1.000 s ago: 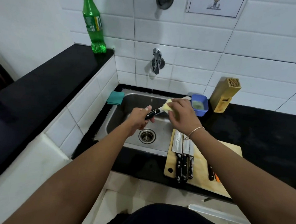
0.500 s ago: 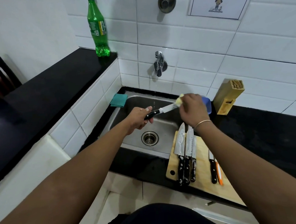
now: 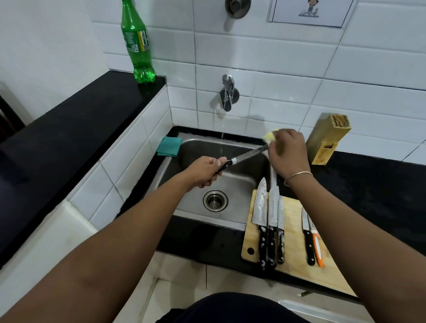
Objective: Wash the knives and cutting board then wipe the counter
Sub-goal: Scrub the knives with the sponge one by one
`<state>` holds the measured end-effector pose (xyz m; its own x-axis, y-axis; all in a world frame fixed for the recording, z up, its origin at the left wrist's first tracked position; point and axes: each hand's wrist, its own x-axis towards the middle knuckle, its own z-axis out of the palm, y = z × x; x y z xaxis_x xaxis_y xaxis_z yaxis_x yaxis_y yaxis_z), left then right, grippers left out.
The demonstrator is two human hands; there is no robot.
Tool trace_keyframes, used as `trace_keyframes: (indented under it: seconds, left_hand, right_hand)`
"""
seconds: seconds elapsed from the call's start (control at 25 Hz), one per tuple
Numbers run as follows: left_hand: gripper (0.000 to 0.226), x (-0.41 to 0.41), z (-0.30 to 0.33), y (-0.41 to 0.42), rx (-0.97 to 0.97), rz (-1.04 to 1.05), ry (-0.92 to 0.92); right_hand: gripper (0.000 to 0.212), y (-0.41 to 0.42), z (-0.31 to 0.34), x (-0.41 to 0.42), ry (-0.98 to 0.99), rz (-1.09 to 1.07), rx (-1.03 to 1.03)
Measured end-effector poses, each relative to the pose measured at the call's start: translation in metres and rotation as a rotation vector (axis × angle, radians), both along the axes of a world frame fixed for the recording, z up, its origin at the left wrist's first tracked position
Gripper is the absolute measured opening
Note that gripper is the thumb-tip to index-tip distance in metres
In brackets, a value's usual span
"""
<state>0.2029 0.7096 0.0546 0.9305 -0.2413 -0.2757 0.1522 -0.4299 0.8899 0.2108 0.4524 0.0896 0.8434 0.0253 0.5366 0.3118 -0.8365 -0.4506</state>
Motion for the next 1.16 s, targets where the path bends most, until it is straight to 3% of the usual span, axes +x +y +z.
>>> trace_keyframes:
  seconds: [0.12,0.28,0.44,0.6,0.8,0.96,1.16]
  left_hand:
    - [0.033,0.000,0.000,-0.006,0.050,-0.051,-0.038]
    - [0.017,-0.009,0.004,-0.009,-0.017,-0.124,-0.127]
    - [0.006,-0.017,0.012,-0.002,0.036,-0.213,-0.207]
    - [0.009,-0.020,0.017,-0.002,0.028,-0.164,-0.241]
    - [0.009,-0.025,0.015,-0.001,0.076,-0.144,-0.328]
    - [0.015,-0.021,0.015,0.001,0.039,-0.135,-0.355]
    - [0.016,-0.021,0.010,0.004,0.056,-0.168,-0.323]
  right_hand:
    - [0.026,0.017,0.005,-0.003,-0.046,0.007,0.066]
    - [0.025,0.034,-0.012,-0.017,-0.079,0.285,-0.191]
    - [0.026,0.016,-0.015,-0.011,0.017,0.103,-0.083]
    - [0.025,0.035,-0.023,-0.022,-0.138,0.354,-0.267]
    - [0.024,0.025,-0.021,-0.022,0.016,-0.001,0.044]
    - [0.027,0.048,-0.023,-0.034,-0.160,0.272,-0.140]
    - [0.020,0.022,-0.012,-0.015,0.023,-0.052,0.009]
